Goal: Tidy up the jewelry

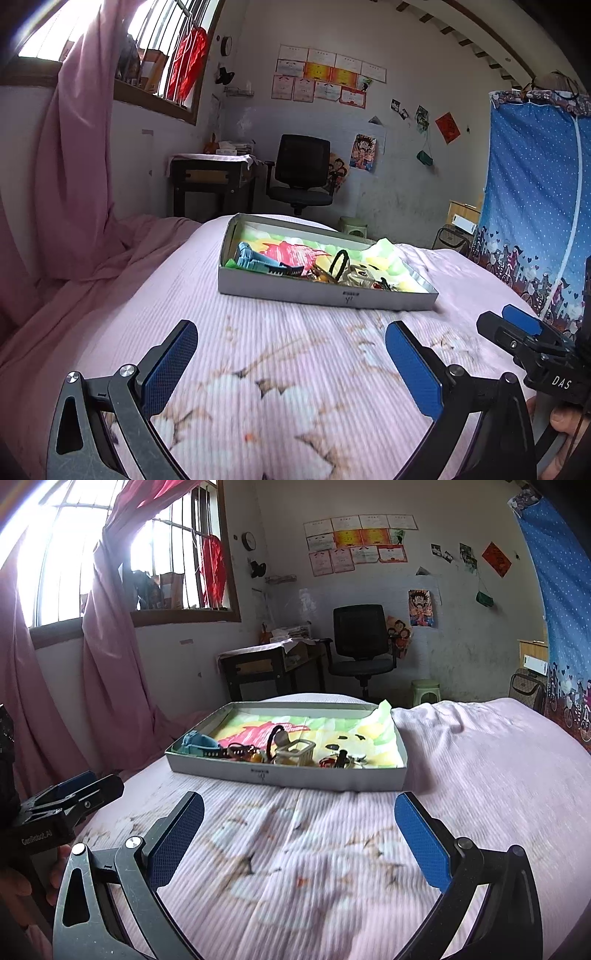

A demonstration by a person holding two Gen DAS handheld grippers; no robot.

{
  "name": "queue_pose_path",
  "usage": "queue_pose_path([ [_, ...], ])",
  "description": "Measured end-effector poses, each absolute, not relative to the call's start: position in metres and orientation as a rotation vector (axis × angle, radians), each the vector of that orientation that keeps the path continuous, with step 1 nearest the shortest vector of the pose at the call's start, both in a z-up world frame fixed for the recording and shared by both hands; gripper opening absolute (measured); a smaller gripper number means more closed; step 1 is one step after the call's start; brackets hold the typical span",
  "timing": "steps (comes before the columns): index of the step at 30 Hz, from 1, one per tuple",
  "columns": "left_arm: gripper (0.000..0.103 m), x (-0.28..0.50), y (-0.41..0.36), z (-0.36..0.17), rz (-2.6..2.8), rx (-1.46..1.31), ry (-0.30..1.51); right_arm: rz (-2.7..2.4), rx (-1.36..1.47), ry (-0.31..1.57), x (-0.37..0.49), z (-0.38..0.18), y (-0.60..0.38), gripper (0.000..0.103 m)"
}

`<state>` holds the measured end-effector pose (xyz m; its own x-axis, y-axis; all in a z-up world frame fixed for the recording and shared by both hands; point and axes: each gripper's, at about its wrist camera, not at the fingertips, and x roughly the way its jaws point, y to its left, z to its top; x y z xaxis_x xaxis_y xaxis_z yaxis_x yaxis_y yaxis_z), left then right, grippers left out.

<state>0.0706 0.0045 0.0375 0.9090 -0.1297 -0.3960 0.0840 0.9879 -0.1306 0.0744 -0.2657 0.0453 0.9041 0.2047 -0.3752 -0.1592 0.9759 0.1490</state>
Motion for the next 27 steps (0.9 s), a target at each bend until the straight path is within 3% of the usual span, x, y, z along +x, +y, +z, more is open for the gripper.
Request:
queue_pose_path([
  [17,0.102,0.034,0.013,0.015,-0.043,-0.158,0.401,0.153,0.092,0.376,0.03,0.031,-0.261,0.102],
  [27,0.102,0.016,-0.01,0.007,-0.037,-0.031,0.357,0.106,0.044,0.331,0.015,0.029,-0.258,0.102],
])
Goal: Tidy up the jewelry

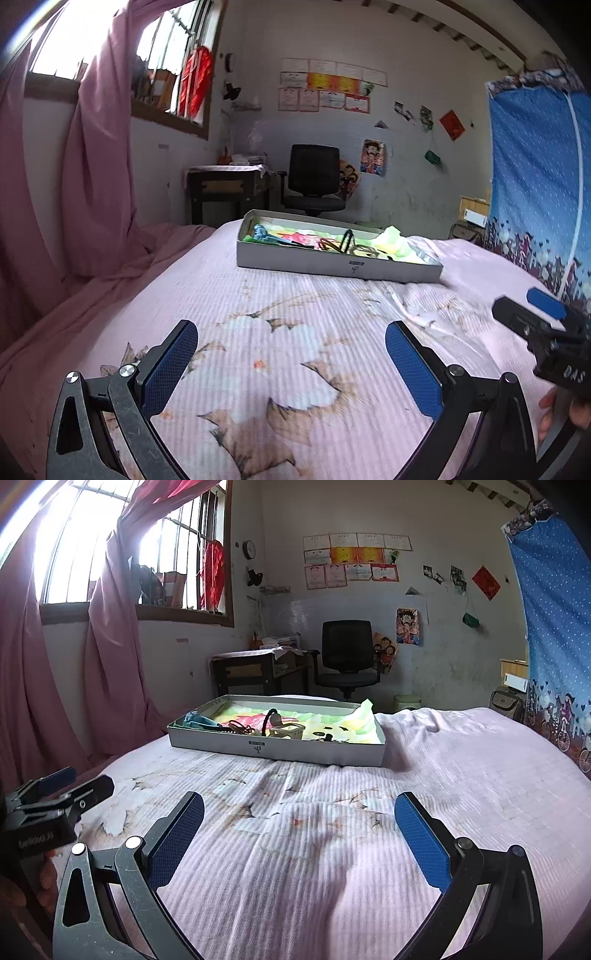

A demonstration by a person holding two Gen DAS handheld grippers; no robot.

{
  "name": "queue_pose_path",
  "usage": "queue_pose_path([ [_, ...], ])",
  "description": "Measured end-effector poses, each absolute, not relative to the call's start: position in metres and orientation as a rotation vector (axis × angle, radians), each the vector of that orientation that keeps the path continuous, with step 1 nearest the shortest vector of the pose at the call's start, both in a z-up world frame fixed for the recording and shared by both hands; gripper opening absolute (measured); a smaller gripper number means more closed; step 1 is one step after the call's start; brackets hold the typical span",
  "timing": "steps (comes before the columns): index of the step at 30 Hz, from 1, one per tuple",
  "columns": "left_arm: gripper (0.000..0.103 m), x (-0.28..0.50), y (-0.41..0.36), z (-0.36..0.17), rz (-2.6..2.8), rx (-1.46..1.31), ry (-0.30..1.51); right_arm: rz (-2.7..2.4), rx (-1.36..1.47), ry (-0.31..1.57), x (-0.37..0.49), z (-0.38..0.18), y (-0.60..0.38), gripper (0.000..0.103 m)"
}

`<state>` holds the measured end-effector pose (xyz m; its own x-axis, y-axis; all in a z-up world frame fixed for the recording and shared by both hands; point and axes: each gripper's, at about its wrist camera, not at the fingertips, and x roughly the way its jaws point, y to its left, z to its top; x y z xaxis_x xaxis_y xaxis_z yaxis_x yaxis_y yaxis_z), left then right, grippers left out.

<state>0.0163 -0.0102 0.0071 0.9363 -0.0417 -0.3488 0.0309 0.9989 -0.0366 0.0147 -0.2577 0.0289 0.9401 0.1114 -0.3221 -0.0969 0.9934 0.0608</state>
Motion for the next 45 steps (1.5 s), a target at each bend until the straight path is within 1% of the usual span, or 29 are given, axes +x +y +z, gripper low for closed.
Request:
queue_pose_path([
  [45,0.102,0.0139,-0.0048,0.0097,-0.036,-0.067,0.342,0.088,0.068,0.332,0.0201,0.0229,-0.266,0.102],
])
